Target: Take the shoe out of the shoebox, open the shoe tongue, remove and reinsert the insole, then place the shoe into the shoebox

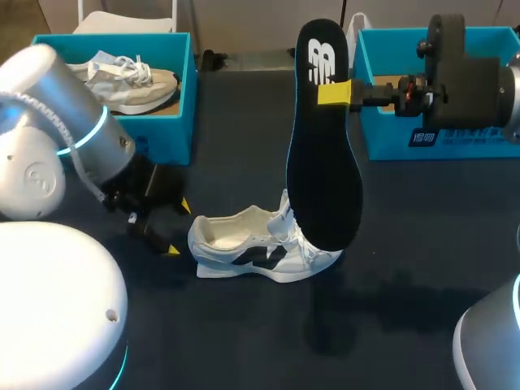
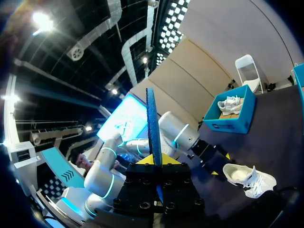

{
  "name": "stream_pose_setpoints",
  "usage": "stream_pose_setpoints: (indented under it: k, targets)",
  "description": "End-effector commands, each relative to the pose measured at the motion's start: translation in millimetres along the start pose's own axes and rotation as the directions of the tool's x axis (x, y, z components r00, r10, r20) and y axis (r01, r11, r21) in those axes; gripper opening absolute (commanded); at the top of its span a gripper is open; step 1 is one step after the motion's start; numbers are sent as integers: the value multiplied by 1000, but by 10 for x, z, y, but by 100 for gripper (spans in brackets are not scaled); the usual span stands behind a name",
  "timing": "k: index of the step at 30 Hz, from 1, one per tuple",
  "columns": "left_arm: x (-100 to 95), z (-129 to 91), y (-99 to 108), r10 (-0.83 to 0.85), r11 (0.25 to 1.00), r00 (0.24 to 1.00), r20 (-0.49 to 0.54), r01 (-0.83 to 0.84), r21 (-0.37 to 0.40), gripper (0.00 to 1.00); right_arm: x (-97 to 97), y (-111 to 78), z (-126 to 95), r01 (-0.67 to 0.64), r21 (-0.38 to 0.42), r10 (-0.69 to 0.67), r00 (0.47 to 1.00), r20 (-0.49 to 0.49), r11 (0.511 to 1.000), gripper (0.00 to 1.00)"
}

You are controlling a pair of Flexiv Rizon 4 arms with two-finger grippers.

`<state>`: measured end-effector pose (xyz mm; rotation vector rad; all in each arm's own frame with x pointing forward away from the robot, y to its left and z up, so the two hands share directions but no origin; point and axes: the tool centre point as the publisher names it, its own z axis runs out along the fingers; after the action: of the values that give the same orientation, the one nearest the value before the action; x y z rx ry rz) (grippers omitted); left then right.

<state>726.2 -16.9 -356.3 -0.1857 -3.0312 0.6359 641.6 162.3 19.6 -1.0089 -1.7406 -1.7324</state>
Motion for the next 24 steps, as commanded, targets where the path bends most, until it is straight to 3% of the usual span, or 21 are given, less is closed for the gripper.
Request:
stream_pose_setpoints:
  k: [1, 10, 24]
  targets:
    - [-46, -87, -77, -7, 988, 1000, -12, 6, -153, 100, -9, 7, 26, -1, 1, 1, 1000, 1, 1000, 0]
    - [-42, -195, -254, 4, 973, 1000, -24, -9, -232, 100, -9, 7, 26, -1, 1, 1, 1000, 1, 1000, 0]
    - [-69, -156, -540, 8, 949, 999, -53, -24, -314, 100, -9, 7, 26, -1, 1, 1, 1000, 1, 1000, 0]
